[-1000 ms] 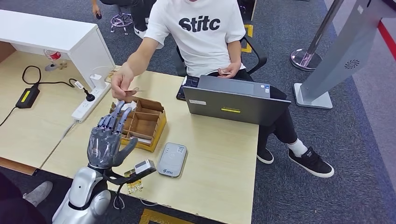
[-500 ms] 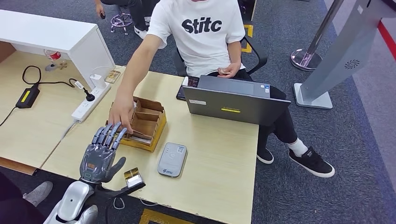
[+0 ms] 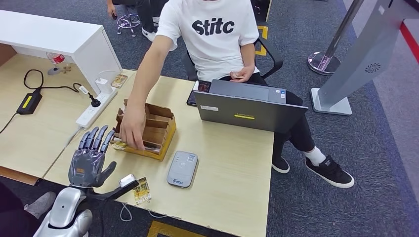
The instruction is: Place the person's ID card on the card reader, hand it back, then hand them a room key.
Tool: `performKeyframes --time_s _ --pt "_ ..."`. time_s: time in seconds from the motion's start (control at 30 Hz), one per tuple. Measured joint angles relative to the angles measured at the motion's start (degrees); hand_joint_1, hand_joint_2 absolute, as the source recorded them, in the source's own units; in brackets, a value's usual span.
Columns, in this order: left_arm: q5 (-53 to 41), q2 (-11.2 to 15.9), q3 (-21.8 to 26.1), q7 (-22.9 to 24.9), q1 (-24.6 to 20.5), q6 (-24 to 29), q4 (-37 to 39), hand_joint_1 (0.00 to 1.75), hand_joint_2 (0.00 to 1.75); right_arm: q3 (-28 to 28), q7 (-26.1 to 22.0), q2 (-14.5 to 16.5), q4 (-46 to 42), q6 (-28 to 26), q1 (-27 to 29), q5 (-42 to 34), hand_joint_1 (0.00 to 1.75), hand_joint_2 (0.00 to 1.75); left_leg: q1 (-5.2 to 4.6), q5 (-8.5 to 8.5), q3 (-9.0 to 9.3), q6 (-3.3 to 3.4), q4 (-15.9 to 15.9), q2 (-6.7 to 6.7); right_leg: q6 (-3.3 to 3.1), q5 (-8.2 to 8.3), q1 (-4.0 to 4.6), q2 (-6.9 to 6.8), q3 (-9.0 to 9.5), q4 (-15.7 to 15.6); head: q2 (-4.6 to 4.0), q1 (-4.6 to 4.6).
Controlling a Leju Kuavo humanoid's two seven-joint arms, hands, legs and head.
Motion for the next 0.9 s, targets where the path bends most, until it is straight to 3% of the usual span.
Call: performKeyframes --time_s 0.67,0.9 --pt "-2.0 0.0 1.5 1.0 -3.1 0.5 6.0 0.00 1.75 -0.1 0.1 0.0 0.0 0.1 -0.1 0.8 0.00 1.75 0.00 0.00 0.00 0.00 0.0 0.00 0.00 0.00 0.00 0.00 0.00 0.0 0.00 0.00" --pt "-2.6 -1.3 1.0 0.1 -3.7 0.1 6.6 0.00 1.75 -0.1 -0.1 0.0 0.0 0.2 -0.1 1.2 0.00 1.75 0.00 0.00 0.01 0.00 0.0 0.01 0.00 0.00 0.00 0.00 -0.01 0.0 0.00 0.00"
